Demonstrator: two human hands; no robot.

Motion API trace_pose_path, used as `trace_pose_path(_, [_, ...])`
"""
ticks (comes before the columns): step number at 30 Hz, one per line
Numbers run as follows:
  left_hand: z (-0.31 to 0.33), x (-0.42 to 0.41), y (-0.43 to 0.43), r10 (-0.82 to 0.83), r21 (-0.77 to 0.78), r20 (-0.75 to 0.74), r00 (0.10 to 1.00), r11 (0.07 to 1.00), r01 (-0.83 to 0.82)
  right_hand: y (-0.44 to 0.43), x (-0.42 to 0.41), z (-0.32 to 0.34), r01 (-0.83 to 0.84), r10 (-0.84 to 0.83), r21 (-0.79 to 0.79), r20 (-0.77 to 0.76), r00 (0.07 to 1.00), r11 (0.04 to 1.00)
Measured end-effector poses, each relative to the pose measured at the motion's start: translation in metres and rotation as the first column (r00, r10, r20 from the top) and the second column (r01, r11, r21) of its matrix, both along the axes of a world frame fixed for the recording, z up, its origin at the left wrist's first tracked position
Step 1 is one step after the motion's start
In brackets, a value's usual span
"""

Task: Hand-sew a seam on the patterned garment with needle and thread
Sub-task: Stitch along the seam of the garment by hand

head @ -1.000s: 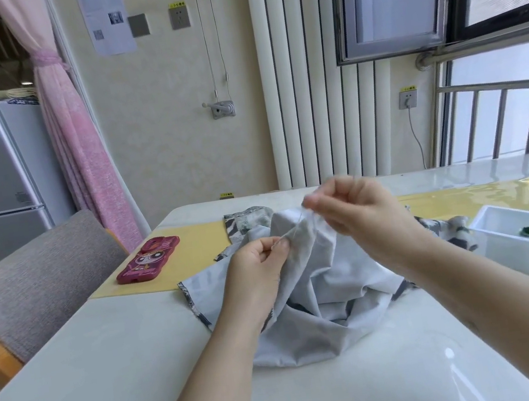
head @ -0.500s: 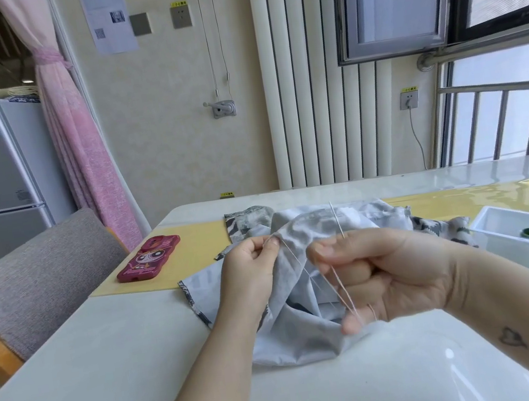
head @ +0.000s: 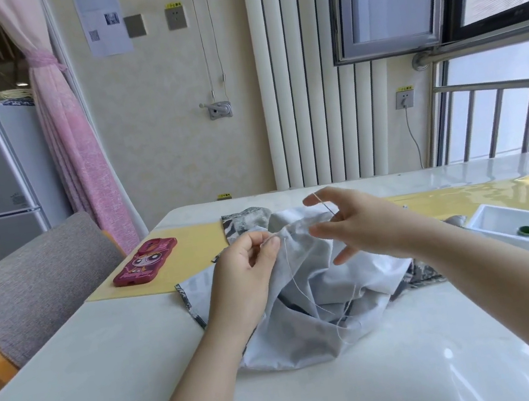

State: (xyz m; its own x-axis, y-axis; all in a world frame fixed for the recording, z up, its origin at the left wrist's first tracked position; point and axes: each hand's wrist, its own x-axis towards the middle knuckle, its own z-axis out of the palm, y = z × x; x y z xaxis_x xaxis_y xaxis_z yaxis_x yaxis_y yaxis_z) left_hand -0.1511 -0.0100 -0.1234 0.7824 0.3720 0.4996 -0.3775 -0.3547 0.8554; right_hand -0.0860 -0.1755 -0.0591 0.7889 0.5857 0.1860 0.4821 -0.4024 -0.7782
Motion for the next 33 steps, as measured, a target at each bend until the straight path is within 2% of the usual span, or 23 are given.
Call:
trace_pose_path(3, [0.001, -0.005, 0.001, -0.005, 0.126, 0.033, 0.999, 0.992, 0.0, 0.001, 0.009, 0.001, -0.004, 0.003, -0.023, -0.018, 1.0, 1.0])
trace_pose_path(6, [0.004, -0.012, 0.003, 0.059, 0.216, 0.04, 0.997, 0.974, -0.067, -0.002, 0.017, 0.004, 0.018, -0.018, 0.023, 0.03, 0.999, 1.0])
trace_pose_path(11, [0.007, -0.013, 0.005, 0.133, 0.294, -0.026, 0.991, 0.948, -0.12, -0.002, 0.022, -0.003, 0.07, -0.071, 0.012, 0.119, 0.99, 0.997])
trace_pose_path(20, [0.007, -0.005, 0.002, 0.106, 0.142, -0.1, 0.989, 0.986, -0.091, -0.003, 0.027, -0.009, 0.111, -0.101, -0.058, 0.157, 0.982, 0.992])
trace_pose_path(22, [0.009, 0.001, 0.003, 0.117, 0.12, -0.117, 0.986, 0.987, -0.102, -0.002, 0.027, -0.007, 0.126, -0.122, -0.017, 0.156, 0.98, 0.992])
trace_pose_path(25, [0.011, 0.003, 0.007, 0.093, 0.066, -0.135, 0.986, 0.994, -0.085, -0.004, 0.025, 0.0, 0.161, -0.169, 0.119, 0.059, 0.984, 0.98])
trace_pose_path(29, [0.011, 0.003, 0.01, 0.071, 0.027, -0.124, 0.99, 0.997, -0.069, -0.001, 0.004, 0.001, 0.073, -0.096, 0.186, 0.117, 0.989, 0.98])
trace_pose_path(31, [0.01, 0.002, 0.008, 0.072, 0.019, -0.114, 0.991, 0.997, -0.07, 0.003, -0.014, -0.005, 0.001, -0.016, 0.133, 0.111, 0.994, 0.991])
trace_pose_path(33, [0.009, 0.001, 0.007, 0.065, 0.013, -0.105, 0.992, 0.998, -0.064, 0.007, -0.029, -0.013, -0.05, 0.049, 0.059, 0.02, 0.999, 0.997])
